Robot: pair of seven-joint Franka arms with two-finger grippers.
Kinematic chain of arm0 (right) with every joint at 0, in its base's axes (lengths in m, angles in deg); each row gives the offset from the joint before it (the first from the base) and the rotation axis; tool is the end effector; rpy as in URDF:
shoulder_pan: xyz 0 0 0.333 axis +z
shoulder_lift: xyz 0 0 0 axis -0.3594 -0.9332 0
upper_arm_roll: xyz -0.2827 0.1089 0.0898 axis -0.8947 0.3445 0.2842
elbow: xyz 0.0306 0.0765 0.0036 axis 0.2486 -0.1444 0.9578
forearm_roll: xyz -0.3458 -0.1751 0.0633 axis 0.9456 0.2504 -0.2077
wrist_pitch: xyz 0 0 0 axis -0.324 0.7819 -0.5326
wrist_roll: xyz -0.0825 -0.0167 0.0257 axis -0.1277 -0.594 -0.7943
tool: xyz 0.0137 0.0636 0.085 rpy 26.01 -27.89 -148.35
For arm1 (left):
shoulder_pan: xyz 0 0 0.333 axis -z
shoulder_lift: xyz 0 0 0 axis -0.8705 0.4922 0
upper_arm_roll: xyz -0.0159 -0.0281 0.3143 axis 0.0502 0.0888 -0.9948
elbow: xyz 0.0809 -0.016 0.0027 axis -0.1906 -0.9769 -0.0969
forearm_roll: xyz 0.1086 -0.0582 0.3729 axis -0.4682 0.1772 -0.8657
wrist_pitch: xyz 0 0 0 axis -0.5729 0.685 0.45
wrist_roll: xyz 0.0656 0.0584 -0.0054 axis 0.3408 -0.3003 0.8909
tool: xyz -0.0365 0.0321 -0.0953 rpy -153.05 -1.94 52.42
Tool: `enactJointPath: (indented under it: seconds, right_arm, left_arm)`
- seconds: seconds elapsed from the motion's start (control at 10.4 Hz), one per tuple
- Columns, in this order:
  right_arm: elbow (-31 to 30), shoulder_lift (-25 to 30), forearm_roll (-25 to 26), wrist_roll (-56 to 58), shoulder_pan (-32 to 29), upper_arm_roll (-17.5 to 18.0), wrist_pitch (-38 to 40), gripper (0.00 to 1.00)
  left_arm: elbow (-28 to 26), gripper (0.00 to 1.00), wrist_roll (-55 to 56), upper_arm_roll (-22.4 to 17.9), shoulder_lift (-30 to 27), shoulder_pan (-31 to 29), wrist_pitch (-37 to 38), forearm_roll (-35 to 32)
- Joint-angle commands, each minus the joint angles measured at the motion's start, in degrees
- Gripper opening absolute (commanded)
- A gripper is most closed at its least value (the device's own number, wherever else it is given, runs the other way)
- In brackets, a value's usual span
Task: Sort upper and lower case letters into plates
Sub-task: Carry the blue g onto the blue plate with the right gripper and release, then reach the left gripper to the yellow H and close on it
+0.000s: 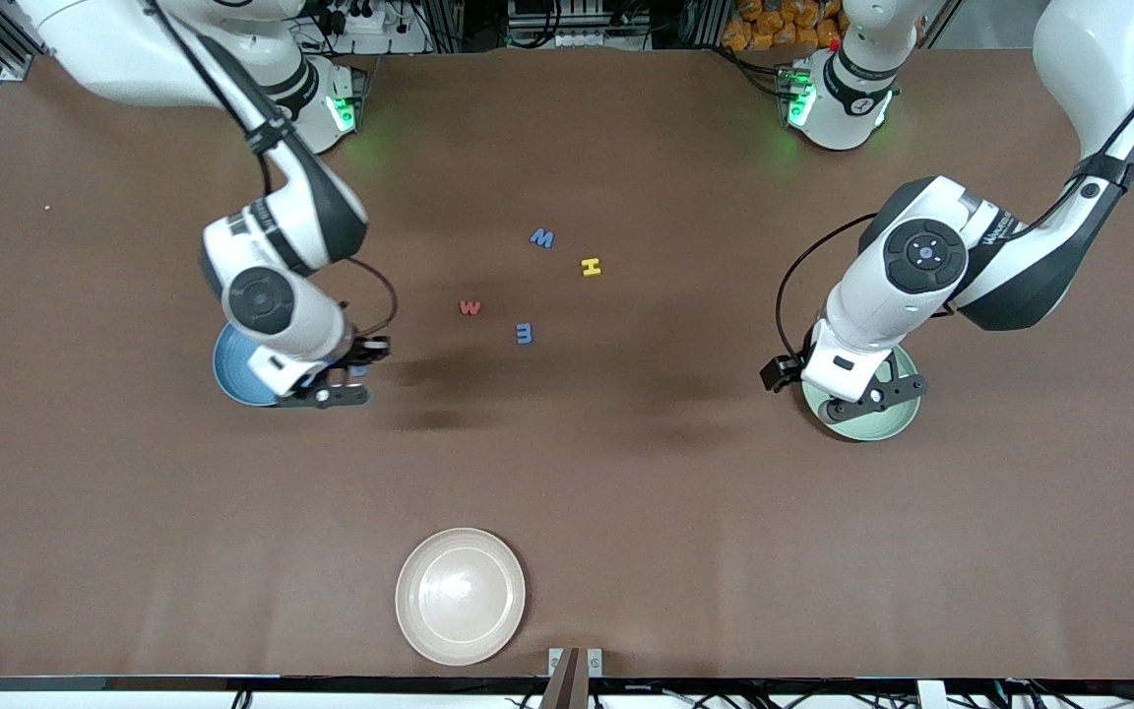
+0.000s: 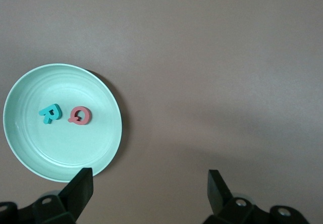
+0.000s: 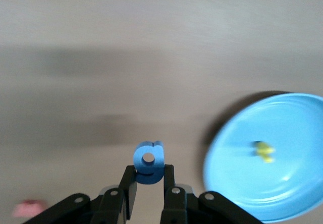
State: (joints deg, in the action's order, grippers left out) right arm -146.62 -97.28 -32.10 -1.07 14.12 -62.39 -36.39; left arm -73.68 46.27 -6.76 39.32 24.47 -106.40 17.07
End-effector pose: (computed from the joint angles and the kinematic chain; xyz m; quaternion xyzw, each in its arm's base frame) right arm 0.5687 0.1652 0.2681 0.9941 0.0220 -0.0976 0.0419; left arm 0.5886 -0.2096 0.3621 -0.9898 -0.1414 -0.0137 0.0076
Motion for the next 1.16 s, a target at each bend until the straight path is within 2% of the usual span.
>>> enactJointPath:
  seconds: [0.0, 0.29, 0.48, 0.58, 0.67, 0.77, 0.87, 0.96, 1.06]
  right_arm:
    - [-5.1, 3.7, -1.3, 5.0, -0.7, -4.8, 0.0, 0.00]
    - [-8.5, 4.1, -1.3, 8.7, -1.2, -8.7, -1.5, 0.00]
    - [-9.7, 3.5, -1.3, 8.9, -1.8, -9.1, -2.8, 0.00]
    - [-9.6, 3.4, -1.4, 8.8, -1.8, -9.2, -2.8, 0.15]
    - [-9.6, 3.4, -1.4, 8.9, -2.0, -9.2, -2.7, 0.47]
    - [-9.0, 3.6, -1.4, 8.8, -2.5, -9.5, -2.1, 0.94]
    - [-7.4, 4.1, -2.3, 8.8, -2.6, -9.5, 0.1, 1.00]
    - [-3.4, 3.8, -5.3, 8.7, -2.6, -9.8, 5.7, 1.00]
    - [-0.3, 3.8, -11.1, 8.7, -2.9, -11.5, 10.0, 1.00]
  left_arm:
    - [0.2, 1.00, 2.2, 0.3, -0.9, 1.1, 1.2, 1.1]
    - [0.1, 1.00, 9.0, 0.9, -0.8, 6.6, 1.2, 1.0]
    - [0.3, 1.00, 21.7, 0.6, 0.2, 13.7, 0.9, 0.9]
    - [0.7, 1.00, 25.1, 0.5, 1.4, 16.6, 0.7, 0.9]
    - [0.7, 1.00, 28.3, 0.3, 2.3, 19.7, 0.4, 0.9]
    - [0.6, 1.00, 31.0, -0.2, 3.4, 22.6, 0.0, 1.0]
    - [0.3, 1.00, 32.8, -1.6, 4.6, 25.8, -0.5, 0.9]
    - [-0.4, 1.00, 33.7, -3.5, 5.0, 29.6, -1.7, 0.5]
    - [-1.2, 1.00, 33.8, -6.8, 5.4, 34.1, -4.2, 0.3]
